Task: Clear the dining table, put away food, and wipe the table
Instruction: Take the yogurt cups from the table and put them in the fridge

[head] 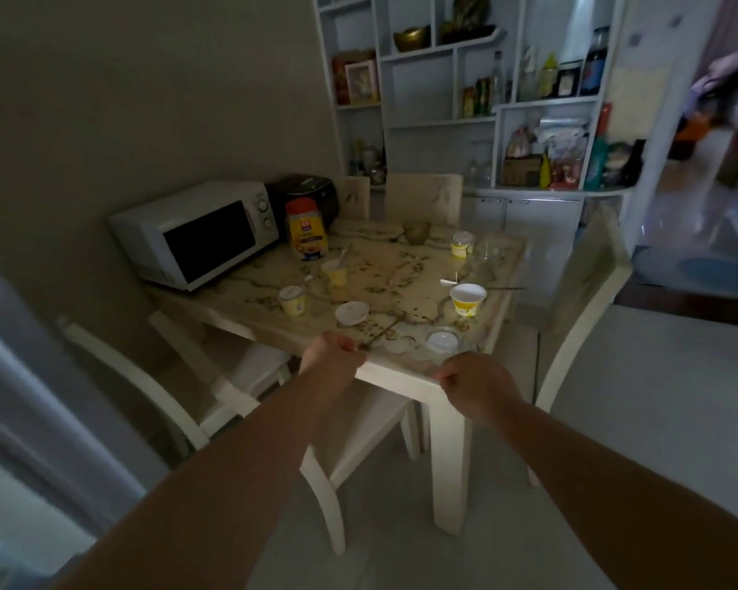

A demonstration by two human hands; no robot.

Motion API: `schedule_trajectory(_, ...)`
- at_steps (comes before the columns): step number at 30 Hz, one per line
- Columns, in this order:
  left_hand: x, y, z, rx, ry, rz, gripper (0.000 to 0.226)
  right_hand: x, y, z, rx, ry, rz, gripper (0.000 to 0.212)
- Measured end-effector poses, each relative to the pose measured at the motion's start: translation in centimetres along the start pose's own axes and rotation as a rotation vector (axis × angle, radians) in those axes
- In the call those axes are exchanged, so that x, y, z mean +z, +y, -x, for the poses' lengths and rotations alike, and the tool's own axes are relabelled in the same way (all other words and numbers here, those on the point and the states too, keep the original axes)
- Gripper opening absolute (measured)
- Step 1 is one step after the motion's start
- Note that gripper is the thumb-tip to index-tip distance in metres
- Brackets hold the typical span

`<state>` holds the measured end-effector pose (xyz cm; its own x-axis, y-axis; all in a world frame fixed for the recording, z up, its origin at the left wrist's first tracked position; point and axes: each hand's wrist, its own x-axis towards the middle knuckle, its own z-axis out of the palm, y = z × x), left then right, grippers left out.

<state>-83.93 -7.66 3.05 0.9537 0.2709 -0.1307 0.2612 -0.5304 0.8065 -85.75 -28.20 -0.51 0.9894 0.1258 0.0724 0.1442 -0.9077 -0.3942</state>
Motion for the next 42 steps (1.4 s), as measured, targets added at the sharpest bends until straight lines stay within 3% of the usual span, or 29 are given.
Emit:
schedule_trajectory(12, 0.8, 2.3, -16.6, -0.043, -0.030, -0.018, 0.015, 0.6, -0.4, -17.2, 0.075, 0.038, -0.086, 0.029)
schedule_trajectory(16, 2.3, 2.9, -20.7, -0.024, -0.032, 0.007, 0.023, 0.6, 1.3, -22.6, 0.099, 0.020, -0.085, 0.029)
schedule_trajectory(22, 6.9, 6.8, -29.0, -0.112, -0.011, 0.037, 0.007, -0.8, 7.1, -32.4, 0.147, 0.063, -0.119, 0.029)
schedule_trajectory(32, 19.5, 17.3, -42.8, -0.102, -0.036, 0.003, 0.018, -3.3, 20.9, -49.9, 0.245, 0.033, -0.115, 0.028)
schedule_trajectory(42, 26.9, 20.2, -50.8, -0.145, -0.012, -0.048, 0.011, 0.1, 28.3, -62.7, 0.309, -0.046, -0.300, 0.046)
